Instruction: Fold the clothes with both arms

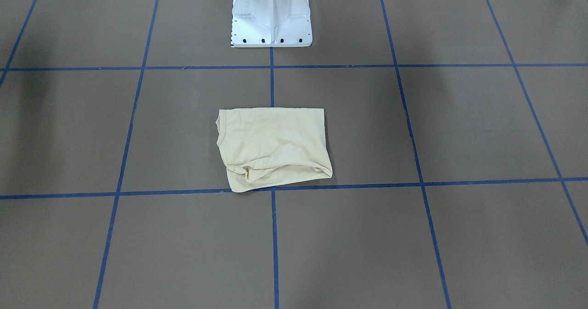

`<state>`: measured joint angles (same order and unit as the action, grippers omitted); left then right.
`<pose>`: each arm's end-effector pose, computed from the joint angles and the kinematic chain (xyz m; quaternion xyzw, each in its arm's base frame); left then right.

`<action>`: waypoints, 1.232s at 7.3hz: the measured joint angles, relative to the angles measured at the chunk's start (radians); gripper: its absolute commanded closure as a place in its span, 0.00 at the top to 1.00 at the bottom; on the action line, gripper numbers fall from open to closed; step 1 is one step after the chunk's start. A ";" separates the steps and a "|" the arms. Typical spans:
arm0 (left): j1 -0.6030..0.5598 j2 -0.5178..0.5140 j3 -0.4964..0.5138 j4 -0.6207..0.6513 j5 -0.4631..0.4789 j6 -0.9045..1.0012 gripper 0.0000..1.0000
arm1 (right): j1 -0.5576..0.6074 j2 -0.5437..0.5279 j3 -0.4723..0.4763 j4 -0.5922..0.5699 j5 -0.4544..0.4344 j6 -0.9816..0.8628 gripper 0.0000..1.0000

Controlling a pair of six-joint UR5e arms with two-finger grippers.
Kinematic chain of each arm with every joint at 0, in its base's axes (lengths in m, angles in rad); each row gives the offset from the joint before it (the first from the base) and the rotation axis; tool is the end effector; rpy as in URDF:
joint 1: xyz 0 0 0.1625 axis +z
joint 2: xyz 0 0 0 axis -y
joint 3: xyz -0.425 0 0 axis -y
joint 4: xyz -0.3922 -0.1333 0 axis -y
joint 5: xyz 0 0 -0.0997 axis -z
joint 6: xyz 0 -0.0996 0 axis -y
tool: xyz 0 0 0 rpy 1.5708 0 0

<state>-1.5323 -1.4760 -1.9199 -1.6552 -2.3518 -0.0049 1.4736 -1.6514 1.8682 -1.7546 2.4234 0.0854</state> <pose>-0.0456 -0.4590 0.5205 0.1477 0.3785 0.0795 0.9103 0.0143 -0.4541 0.5640 -0.0227 -0.4131 -0.0122 0.9103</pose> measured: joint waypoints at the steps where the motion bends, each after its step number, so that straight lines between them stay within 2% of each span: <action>1: 0.000 0.012 -0.003 0.000 0.000 -0.002 1.00 | 0.007 -0.023 0.018 0.002 0.018 -0.001 1.00; 3: 0.001 0.036 0.008 -0.003 0.010 -0.003 1.00 | 0.012 -0.045 0.042 0.006 0.010 -0.003 1.00; 6: 0.000 0.034 0.023 0.002 0.011 -0.008 1.00 | 0.001 -0.041 0.019 0.078 -0.093 -0.008 1.00; 9: -0.001 0.028 0.031 0.006 0.009 -0.009 1.00 | -0.001 -0.046 -0.011 0.119 -0.071 -0.007 1.00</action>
<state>-1.5337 -1.4479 -1.8890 -1.6494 -2.3430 -0.0137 1.4725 -1.6970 1.8571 -1.6360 2.3524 0.0785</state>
